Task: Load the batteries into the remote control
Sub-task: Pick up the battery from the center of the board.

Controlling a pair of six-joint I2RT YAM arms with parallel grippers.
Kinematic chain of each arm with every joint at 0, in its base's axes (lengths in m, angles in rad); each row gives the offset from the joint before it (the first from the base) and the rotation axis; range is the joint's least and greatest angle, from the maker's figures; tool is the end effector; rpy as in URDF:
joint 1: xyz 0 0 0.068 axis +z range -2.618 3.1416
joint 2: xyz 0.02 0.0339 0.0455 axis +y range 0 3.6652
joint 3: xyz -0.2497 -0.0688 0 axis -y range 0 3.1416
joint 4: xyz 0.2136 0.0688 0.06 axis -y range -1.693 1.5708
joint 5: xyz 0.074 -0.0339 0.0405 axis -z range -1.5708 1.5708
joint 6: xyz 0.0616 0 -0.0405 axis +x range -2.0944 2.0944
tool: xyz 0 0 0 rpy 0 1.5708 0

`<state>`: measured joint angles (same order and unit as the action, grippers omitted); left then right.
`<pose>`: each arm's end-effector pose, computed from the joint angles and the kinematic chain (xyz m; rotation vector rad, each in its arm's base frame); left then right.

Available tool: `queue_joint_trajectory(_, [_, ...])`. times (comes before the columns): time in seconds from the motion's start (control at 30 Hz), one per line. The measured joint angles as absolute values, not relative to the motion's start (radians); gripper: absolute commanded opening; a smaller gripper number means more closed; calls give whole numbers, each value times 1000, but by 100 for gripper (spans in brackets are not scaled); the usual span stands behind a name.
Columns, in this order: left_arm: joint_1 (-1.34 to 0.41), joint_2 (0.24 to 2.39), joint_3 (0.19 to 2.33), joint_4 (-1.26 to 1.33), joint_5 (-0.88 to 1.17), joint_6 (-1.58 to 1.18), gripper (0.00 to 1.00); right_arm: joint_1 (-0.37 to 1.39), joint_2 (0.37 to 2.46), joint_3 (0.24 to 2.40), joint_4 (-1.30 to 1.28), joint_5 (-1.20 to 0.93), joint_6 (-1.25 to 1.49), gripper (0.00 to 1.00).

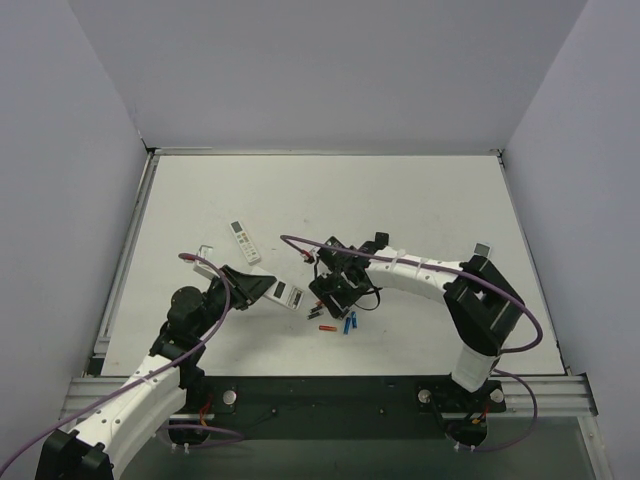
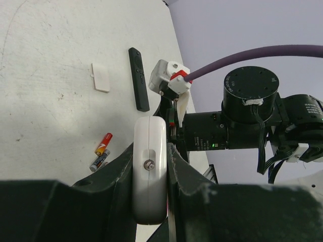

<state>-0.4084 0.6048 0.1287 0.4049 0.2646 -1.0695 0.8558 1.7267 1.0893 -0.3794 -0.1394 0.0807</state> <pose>0.1451 -0.0803 0.2014 -0.3746 1.7813 -1.3107 0.2146 0.2602 0.1665 -1.0555 2.4459 0.5077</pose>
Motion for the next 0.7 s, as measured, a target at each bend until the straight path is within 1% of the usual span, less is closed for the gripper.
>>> queue_joint_trajectory(0.37, [-405, 604, 122, 402, 261, -1087, 0, 892, 1785, 1092, -390, -89, 77, 49])
queue_joint_trajectory(0.47, [-405, 603, 121, 401, 261, -1090, 0, 899, 1799, 1098, -394, -78, 78, 41])
queue_joint_trajectory(0.5, [-404, 602, 121, 401, 261, -1092, 0, 899, 1799, 1100, -393, -72, 77, 34])
queue_joint_trajectory(0.6, [-404, 601, 121, 402, 261, -1096, 0, 903, 1799, 1102, -394, -59, 78, 21])
queue_joint_trajectory(0.7, [-404, 601, 113, 409, 261, -1106, 0, 905, 1799, 1103, -394, -49, 76, 15])
